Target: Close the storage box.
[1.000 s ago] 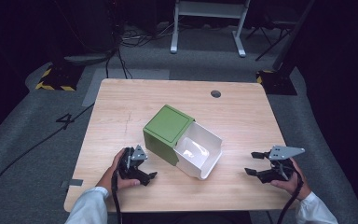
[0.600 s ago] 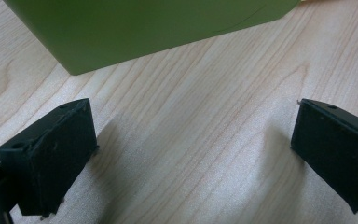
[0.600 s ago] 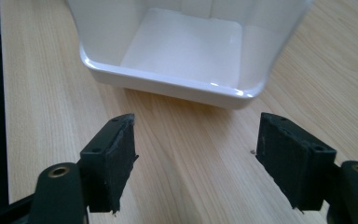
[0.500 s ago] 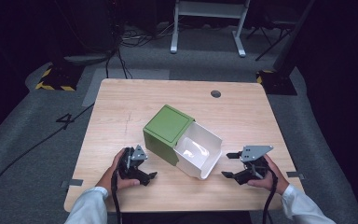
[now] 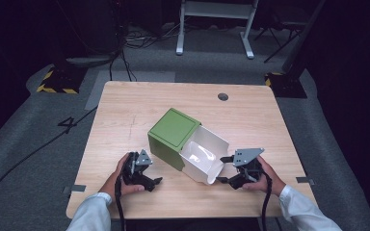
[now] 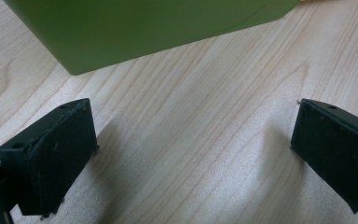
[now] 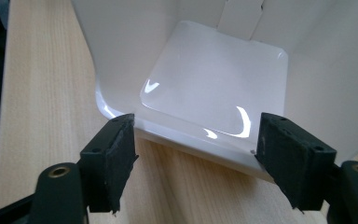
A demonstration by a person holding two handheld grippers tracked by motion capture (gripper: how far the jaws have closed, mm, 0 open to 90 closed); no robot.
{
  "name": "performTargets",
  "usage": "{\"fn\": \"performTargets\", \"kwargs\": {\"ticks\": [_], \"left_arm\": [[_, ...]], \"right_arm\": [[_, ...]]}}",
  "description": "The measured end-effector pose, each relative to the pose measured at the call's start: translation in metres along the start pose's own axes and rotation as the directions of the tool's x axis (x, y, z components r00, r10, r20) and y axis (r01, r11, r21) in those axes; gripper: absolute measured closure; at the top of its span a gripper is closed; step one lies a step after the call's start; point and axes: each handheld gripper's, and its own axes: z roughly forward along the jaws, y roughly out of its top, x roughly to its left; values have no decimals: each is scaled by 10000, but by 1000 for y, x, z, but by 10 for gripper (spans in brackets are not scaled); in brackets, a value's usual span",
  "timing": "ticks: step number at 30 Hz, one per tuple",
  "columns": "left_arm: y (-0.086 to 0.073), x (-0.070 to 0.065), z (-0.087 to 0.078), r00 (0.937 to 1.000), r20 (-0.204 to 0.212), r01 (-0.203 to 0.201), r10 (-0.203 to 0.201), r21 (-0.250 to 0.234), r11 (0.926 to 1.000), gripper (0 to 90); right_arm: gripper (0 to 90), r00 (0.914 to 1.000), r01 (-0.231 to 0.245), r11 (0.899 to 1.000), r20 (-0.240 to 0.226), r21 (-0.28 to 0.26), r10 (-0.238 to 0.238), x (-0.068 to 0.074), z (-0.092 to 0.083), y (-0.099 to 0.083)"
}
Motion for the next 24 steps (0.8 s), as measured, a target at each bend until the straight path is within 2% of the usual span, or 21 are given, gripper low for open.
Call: {"fn": "performTargets", "kwargs": {"ticks": [2, 7, 11, 16, 23, 24], "left_arm": [[0, 0, 0, 10000, -1, -1, 1, -1, 10000, 3], [0, 0, 0, 10000, -1, 3, -3, -1, 10000, 3], [0, 0, 0, 10000, -2, -3, 3, 1, 10000, 3], [0, 0, 0, 10000, 1, -1, 1, -1, 10000, 3], [0, 0, 0, 10000, 2, -2, 2, 1, 10000, 3], [0, 0, 0, 10000, 0, 1, -1, 0, 10000, 3]], "right_arm": [[245, 9999, 107, 9999, -47, 81, -107, 0, 6, 0], [252, 9998, 148, 9999, -167, 60, -147, -2, 8, 0], [262, 9996, 256, 9997, -86, 38, -256, -6, 10, 0], [252, 9994, 296, 9996, 152, -7, -296, -16, 16, 2], [270, 9980, 419, 9991, 476, -72, -416, -23, 22, 8], [278, 9972, 369, 9992, 653, -142, -359, -25, 24, 10]]}}
